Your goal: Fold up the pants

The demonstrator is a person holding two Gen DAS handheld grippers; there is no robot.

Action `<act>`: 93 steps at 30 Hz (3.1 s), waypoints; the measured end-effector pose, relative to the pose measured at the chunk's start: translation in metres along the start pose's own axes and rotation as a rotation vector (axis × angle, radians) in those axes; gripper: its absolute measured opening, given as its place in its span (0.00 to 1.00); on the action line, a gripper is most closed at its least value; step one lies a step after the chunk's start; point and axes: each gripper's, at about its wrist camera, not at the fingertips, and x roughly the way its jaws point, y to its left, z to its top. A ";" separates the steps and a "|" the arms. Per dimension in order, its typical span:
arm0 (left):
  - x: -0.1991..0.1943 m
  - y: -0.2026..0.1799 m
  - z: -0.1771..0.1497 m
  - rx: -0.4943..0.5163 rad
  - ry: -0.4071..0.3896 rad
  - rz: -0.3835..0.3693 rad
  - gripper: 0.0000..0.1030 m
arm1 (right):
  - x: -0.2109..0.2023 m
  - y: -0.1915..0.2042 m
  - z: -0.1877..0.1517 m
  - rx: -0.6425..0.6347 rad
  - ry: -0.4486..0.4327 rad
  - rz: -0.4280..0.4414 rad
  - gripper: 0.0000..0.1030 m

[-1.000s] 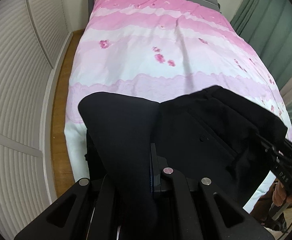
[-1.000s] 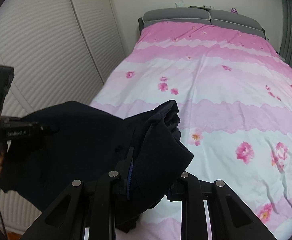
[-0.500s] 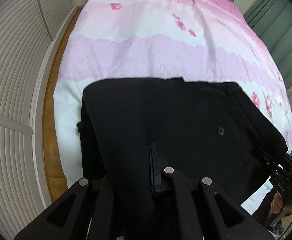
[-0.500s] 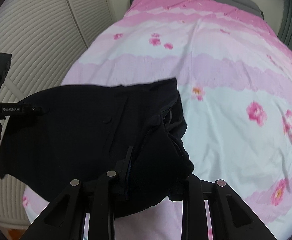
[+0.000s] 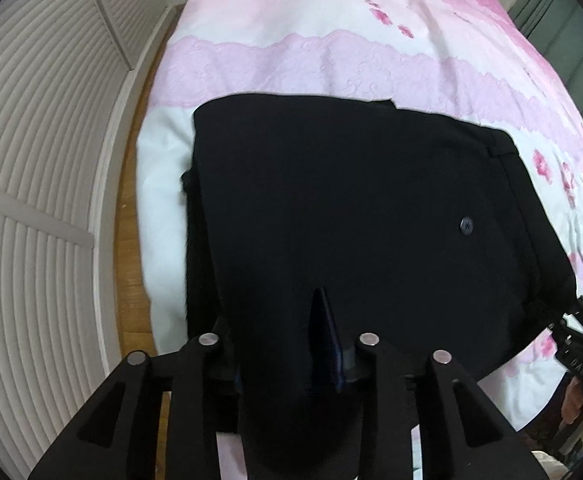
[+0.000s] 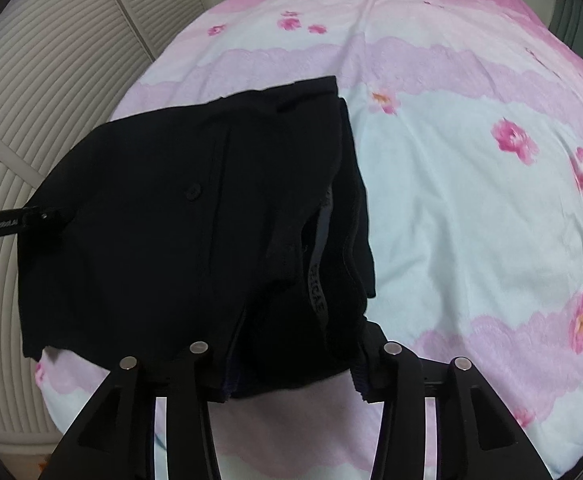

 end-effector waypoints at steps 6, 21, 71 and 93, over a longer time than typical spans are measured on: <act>-0.001 0.006 -0.041 -0.060 0.013 0.012 0.45 | -0.002 -0.010 -0.018 -0.011 0.035 -0.050 0.53; -0.100 -0.062 -0.105 -0.159 -0.128 0.157 0.62 | -0.098 -0.039 -0.025 -0.161 -0.077 -0.098 0.68; -0.375 -0.598 -0.249 -0.068 -0.642 0.103 0.99 | -0.544 -0.399 -0.203 -0.080 -0.598 -0.175 0.85; -0.407 -0.729 -0.321 -0.021 -0.714 0.084 0.99 | -0.626 -0.495 -0.277 -0.096 -0.671 -0.214 0.88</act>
